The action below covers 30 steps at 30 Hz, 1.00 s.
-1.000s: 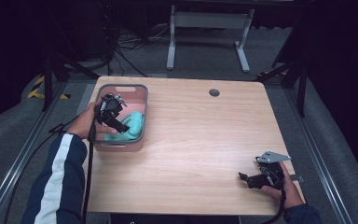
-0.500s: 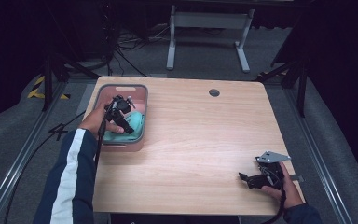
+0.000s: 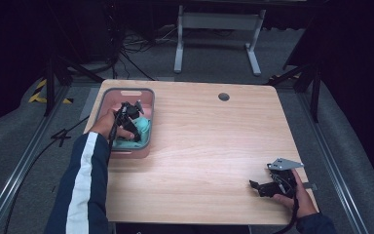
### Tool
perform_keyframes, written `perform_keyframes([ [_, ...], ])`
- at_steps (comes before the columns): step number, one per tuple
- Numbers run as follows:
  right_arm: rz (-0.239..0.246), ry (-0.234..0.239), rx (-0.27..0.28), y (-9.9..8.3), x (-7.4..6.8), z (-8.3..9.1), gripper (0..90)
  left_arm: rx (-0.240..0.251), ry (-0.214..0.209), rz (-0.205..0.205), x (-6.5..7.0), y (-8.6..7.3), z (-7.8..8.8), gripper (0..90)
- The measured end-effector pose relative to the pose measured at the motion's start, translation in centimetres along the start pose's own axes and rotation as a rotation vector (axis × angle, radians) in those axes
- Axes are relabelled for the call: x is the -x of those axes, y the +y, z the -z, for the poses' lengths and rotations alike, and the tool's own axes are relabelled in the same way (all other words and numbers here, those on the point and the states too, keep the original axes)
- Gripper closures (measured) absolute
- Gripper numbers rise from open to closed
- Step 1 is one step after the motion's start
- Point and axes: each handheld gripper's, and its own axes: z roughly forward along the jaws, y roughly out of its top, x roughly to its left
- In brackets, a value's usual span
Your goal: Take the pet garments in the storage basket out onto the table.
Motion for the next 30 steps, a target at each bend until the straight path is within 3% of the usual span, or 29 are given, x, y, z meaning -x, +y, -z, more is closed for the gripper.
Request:
perform_keyframes([
  [3,0.0,0.0,0.0,0.0,0.0,0.0,0.5,0.001,-0.013,0.0,0.1,0.0,0.2,30.7],
  [6,-0.001,0.0,0.0,0.0,0.0,0.0,0.5,0.028,-0.029,0.012,0.1,-0.1,0.4,50.7],
  [11,0.0,0.0,0.0,0.0,0.0,0.0,0.5,0.062,-0.047,0.027,0.0,-0.4,0.6,66.9],
  [12,0.0,0.0,0.0,0.0,0.0,0.0,0.5,0.06,-0.035,0.025,0.0,-0.4,0.7,69.2],
  [14,-0.002,0.0,0.0,0.0,0.0,0.0,0.5,0.078,0.03,0.029,0.1,-0.5,1.0,73.8],
  [16,-0.002,0.0,0.0,0.0,0.0,0.0,0.5,0.115,0.031,0.078,-0.3,-0.9,1.4,75.8],
  [19,-0.002,0.0,0.0,0.0,0.0,0.0,0.5,0.132,0.056,0.09,-0.2,-1.3,2.1,76.4],
  [30,0.0,0.0,0.0,0.0,0.0,0.0,0.6,0.225,0.104,0.076,0.3,-2.6,4.7,76.7],
])
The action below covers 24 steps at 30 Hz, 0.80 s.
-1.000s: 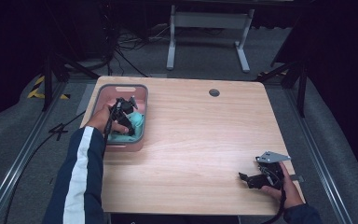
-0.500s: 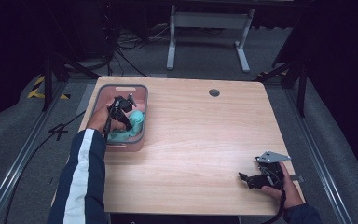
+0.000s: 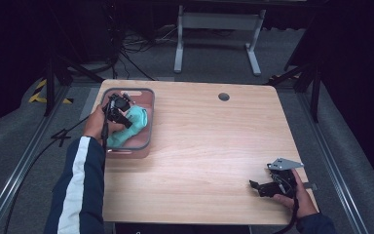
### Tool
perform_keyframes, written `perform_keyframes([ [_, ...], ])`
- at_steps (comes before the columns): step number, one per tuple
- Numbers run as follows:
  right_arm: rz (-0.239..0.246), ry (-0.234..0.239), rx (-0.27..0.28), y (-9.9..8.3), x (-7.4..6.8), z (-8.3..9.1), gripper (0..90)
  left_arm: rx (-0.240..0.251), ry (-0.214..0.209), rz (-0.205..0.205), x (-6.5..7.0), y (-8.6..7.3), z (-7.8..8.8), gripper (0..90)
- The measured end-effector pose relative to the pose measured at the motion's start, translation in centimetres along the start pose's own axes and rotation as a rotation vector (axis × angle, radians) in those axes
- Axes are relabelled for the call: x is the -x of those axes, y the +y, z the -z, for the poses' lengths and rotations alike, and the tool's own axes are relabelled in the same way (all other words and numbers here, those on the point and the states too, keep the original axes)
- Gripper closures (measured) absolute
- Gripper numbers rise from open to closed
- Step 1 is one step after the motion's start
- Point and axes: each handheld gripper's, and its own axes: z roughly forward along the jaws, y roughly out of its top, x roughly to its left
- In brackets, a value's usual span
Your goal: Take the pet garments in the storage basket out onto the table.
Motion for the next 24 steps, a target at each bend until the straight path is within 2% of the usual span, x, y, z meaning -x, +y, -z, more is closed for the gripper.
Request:
perform_keyframes([
  [2,-0.001,0.0,0.0,0.0,0.0,0.0,0.5,0.007,0.004,0.002,0.0,-0.1,0.1,76.9],
  [7,0.0,0.0,0.0,0.0,0.0,0.0,0.5,0.062,0.015,0.012,0.2,-0.7,1.4,76.9],
  [11,-0.001,0.0,0.0,0.0,0.0,0.0,0.5,0.133,0.023,0.022,0.2,-1.5,2.7,77.0],
  [24,-0.002,0.0,0.0,0.0,0.0,0.0,0.5,0.31,0.051,0.022,1.0,-3.1,5.8,77.4],
])
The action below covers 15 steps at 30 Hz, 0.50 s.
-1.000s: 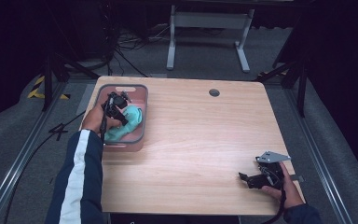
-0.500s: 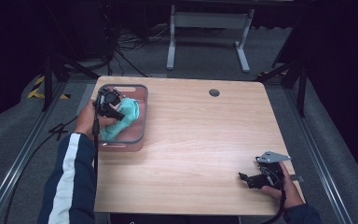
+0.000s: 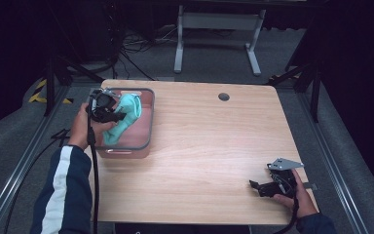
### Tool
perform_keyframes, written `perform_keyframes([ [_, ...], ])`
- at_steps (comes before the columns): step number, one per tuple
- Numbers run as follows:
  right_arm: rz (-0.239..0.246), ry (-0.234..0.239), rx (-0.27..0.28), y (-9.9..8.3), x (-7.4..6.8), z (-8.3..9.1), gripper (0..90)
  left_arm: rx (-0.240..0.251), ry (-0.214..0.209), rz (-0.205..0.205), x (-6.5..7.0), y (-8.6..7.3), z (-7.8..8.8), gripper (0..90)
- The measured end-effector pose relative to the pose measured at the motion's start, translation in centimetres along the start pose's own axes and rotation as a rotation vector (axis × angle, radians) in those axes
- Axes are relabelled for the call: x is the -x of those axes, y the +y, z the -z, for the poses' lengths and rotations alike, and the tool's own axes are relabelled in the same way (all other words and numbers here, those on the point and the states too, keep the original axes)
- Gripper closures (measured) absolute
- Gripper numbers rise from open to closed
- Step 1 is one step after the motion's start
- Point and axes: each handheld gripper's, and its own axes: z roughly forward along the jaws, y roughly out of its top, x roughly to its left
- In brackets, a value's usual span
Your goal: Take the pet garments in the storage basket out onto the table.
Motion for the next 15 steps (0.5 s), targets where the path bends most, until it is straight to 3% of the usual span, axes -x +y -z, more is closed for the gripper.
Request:
perform_keyframes([
  [2,0.002,0.0,0.0,0.0,0.0,0.0,0.5,0.016,0.018,-0.01,0.2,0.0,0.5,77.4],
  [6,0.002,0.0,0.0,0.0,0.0,0.0,0.5,0.078,0.011,-0.007,0.6,0.0,1.5,77.4],
  [15,0.002,0.0,0.0,0.0,0.0,0.0,0.6,0.139,0.004,-0.053,1.9,0.6,3.5,77.4],
])
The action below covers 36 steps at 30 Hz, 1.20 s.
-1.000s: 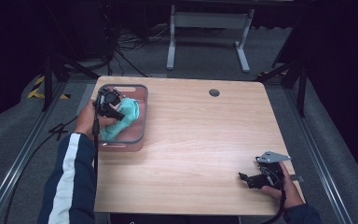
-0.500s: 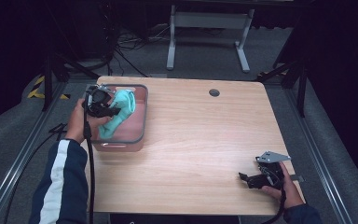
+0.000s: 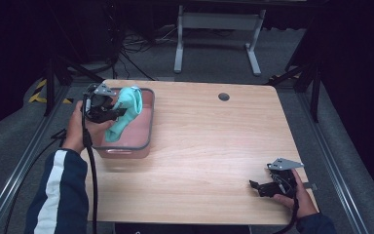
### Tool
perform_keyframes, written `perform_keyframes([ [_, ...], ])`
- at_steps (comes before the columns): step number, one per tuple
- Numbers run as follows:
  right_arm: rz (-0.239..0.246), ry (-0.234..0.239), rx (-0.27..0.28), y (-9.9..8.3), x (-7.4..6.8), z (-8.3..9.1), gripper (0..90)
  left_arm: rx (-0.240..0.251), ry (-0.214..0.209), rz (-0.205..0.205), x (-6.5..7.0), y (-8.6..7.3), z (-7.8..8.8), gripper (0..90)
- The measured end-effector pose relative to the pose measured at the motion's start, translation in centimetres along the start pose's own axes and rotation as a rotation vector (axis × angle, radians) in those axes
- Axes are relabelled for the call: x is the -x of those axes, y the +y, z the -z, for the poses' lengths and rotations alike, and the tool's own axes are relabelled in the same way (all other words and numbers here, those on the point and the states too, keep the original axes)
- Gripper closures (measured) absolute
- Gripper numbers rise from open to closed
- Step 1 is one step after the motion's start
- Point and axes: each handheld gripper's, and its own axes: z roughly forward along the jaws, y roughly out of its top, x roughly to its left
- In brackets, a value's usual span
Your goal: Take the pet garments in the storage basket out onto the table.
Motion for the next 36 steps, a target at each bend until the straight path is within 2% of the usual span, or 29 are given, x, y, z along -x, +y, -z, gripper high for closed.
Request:
perform_keyframes([
  [7,0.0,0.0,0.0,0.0,0.0,0.0,0.5,0.039,-0.015,-0.035,1.2,0.9,1.2,77.4],
  [17,-0.001,0.0,0.0,0.0,0.0,0.0,0.5,0.065,-0.034,-0.09,3.0,2.2,2.3,77.5],
  [25,0.0,0.0,0.0,0.0,0.0,0.0,0.5,0.086,-0.07,-0.125,4.8,3.2,1.7,77.5],
  [30,-0.001,0.0,0.0,0.0,0.0,0.0,0.5,0.073,-0.092,-0.173,6.1,4.2,1.2,77.4],
  [36,0.0,0.0,0.0,0.0,0.0,0.0,0.5,0.066,-0.121,-0.209,7.5,5.2,0.5,77.4],
])
